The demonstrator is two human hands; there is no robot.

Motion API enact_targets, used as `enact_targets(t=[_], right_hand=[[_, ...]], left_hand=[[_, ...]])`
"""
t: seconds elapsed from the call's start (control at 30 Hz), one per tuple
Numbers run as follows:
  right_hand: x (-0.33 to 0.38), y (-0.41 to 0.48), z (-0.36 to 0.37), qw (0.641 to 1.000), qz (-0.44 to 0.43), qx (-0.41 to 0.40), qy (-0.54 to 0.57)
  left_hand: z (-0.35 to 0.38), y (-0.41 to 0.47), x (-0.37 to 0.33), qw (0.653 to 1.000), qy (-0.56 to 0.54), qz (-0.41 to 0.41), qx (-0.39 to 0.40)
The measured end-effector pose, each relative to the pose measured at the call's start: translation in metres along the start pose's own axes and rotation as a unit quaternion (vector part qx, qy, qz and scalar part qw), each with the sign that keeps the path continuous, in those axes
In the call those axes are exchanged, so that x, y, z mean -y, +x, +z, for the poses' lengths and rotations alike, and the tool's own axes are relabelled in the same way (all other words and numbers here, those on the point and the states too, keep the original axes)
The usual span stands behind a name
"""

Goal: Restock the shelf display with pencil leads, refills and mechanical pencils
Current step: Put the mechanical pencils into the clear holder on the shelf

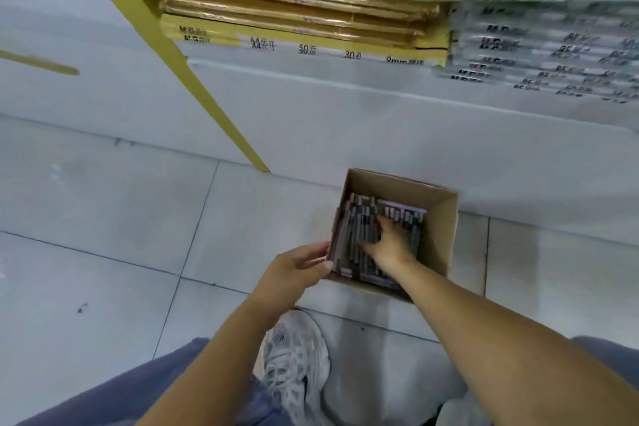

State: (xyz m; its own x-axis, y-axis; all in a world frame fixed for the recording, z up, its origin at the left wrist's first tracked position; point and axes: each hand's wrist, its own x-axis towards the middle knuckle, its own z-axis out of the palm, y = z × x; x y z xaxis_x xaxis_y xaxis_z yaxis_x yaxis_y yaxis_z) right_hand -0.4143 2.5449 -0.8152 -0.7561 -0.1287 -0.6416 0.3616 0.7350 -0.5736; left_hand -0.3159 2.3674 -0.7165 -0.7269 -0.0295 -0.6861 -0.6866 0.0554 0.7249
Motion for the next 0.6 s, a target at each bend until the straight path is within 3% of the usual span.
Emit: enact_targets(t=[0.2,0.6], right_hand=[[0.002,0.011,0.017,0.998,-0.031,-0.056,-0.027],[0.006,0.020,0.023,0.998,0.002,-0.032,0.047]], left_hand=[[-0.003,0.006,0.010,1.000,-0.016,-0.006,0.016],[-0.008,0.013,0.017,0.999,-0.012,-0.009,0.040]])
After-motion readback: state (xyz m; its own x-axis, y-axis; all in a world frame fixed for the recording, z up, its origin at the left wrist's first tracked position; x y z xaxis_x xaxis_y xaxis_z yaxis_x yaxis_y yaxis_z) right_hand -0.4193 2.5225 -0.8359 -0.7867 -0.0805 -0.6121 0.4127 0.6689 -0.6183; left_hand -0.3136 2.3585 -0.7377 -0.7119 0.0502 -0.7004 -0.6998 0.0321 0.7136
